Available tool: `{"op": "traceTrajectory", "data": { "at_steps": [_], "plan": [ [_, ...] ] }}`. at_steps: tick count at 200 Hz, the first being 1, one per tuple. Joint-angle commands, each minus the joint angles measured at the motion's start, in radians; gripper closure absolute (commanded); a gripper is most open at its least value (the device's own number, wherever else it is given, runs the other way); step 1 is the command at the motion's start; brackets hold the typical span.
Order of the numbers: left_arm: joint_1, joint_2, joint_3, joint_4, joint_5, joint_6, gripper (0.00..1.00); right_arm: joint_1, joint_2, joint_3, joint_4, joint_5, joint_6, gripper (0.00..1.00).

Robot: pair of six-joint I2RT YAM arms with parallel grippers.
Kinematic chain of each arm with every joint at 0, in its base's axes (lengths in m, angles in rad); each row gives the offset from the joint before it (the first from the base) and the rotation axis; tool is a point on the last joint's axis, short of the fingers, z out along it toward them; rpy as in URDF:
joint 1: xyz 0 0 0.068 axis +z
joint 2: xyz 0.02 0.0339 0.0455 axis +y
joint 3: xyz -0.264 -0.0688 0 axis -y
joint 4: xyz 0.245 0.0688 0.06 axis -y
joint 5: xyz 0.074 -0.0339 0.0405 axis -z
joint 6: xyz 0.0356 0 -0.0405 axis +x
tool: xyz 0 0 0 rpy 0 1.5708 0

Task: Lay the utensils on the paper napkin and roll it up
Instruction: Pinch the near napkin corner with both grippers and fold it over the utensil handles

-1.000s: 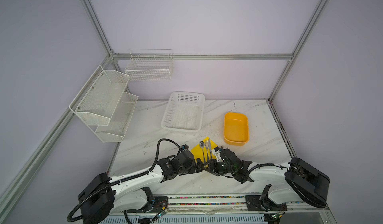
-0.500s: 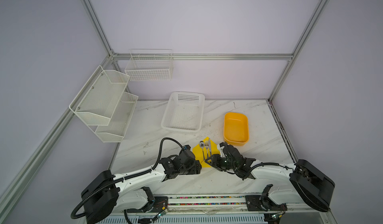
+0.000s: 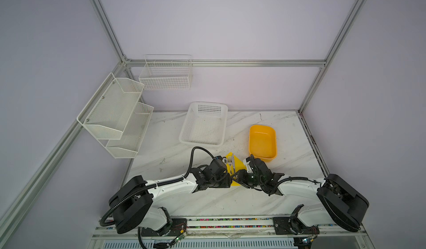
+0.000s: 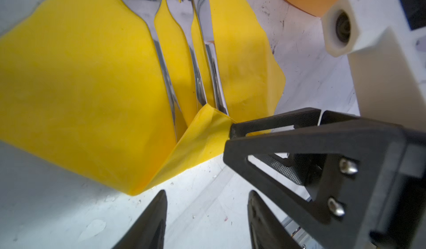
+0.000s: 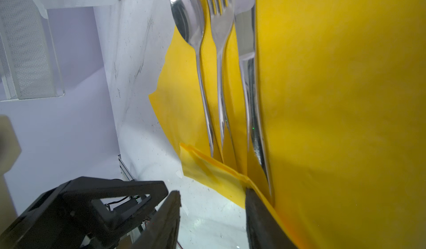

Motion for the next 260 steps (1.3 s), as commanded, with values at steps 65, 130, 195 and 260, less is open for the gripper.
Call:
{"op": "traceTrajectory", "data": {
  "at_steps": [65, 130, 195, 260],
  "plan": [
    [0.036, 0.128, 0.154, -0.006, 0.016, 0.002, 0.77, -0.012, -0.084, -0.016, -0.100, 0.011, -0.008, 0.53],
    [0.052, 0.169, 0.161, 0.016, 0.037, 0.005, 0.77, -0.012, -0.149, 0.023, -0.283, 0.033, -0.132, 0.63],
    [0.051, 0.168, 0.153, 0.026, 0.043, -0.004, 0.77, -0.012, -0.095, 0.062, -0.322, 0.062, -0.167, 0.88],
    [0.052, 0.152, 0.132, 0.032, 0.048, -0.004, 0.76, -0.012, -0.097, 0.003, -0.334, 0.114, -0.138, 0.94]
  ]
}}
